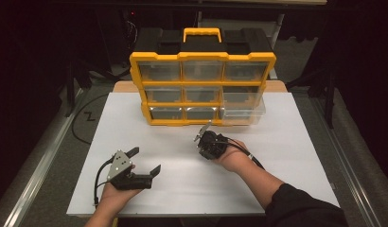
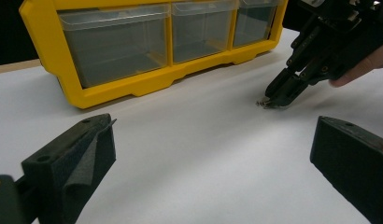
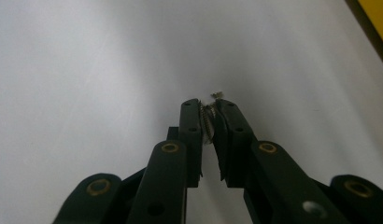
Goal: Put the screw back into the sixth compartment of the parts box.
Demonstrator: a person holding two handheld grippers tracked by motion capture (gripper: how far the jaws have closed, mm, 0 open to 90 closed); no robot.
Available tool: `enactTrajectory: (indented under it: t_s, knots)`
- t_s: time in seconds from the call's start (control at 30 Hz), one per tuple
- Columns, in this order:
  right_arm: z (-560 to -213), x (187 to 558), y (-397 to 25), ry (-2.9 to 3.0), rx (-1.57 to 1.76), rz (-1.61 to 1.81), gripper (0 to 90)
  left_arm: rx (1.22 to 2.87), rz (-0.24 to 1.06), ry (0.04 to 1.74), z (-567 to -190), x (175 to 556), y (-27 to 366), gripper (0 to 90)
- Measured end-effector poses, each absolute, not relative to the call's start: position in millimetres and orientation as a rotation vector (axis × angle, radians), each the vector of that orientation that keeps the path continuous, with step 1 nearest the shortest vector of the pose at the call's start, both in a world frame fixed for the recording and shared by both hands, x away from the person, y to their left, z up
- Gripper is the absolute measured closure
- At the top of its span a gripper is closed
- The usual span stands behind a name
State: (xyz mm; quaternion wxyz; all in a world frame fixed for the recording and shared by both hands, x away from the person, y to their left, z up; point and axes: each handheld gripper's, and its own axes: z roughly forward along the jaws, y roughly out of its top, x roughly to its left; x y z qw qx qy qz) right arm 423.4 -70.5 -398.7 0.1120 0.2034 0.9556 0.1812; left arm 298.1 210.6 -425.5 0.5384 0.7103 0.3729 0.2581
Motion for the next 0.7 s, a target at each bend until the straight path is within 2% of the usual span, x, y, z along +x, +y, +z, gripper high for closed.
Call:
enactTrajectory:
  t_s: [0.7]
  knots:
    - [-403.4, 425.0, -70.4, 2.867, 0.646, 0.508, 85.0, 1.695, 0.612, 0.886, -425.9, 298.0, 210.8, 1.0]
